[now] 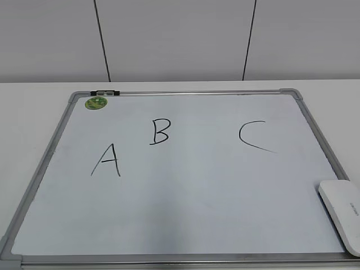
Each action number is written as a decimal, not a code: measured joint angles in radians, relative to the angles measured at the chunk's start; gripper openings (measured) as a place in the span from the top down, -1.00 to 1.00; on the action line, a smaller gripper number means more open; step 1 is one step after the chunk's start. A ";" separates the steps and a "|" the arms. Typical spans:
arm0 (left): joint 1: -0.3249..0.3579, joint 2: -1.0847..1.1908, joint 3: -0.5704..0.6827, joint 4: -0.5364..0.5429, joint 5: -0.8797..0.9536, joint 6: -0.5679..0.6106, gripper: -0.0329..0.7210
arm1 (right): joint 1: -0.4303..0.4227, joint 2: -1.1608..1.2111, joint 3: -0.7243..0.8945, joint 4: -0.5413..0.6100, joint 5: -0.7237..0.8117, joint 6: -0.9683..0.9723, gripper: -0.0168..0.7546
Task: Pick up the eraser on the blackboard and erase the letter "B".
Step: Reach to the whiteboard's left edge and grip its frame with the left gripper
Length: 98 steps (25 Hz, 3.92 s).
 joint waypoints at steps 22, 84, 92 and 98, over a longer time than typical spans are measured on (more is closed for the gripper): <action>0.000 0.000 0.000 0.000 0.000 0.000 -0.74 | 0.000 0.000 0.000 0.000 0.000 0.000 -0.56; 0.000 1.910 -0.765 -0.147 -0.281 0.059 -0.35 | 0.000 0.000 0.000 0.000 0.000 0.000 -0.56; 0.009 1.983 -0.796 -0.184 -0.296 0.101 -0.26 | 0.000 0.000 0.000 0.000 0.000 0.000 -0.56; 0.039 2.008 -0.798 -0.203 -0.336 0.104 -0.12 | 0.000 0.000 0.000 0.000 0.000 0.000 -0.56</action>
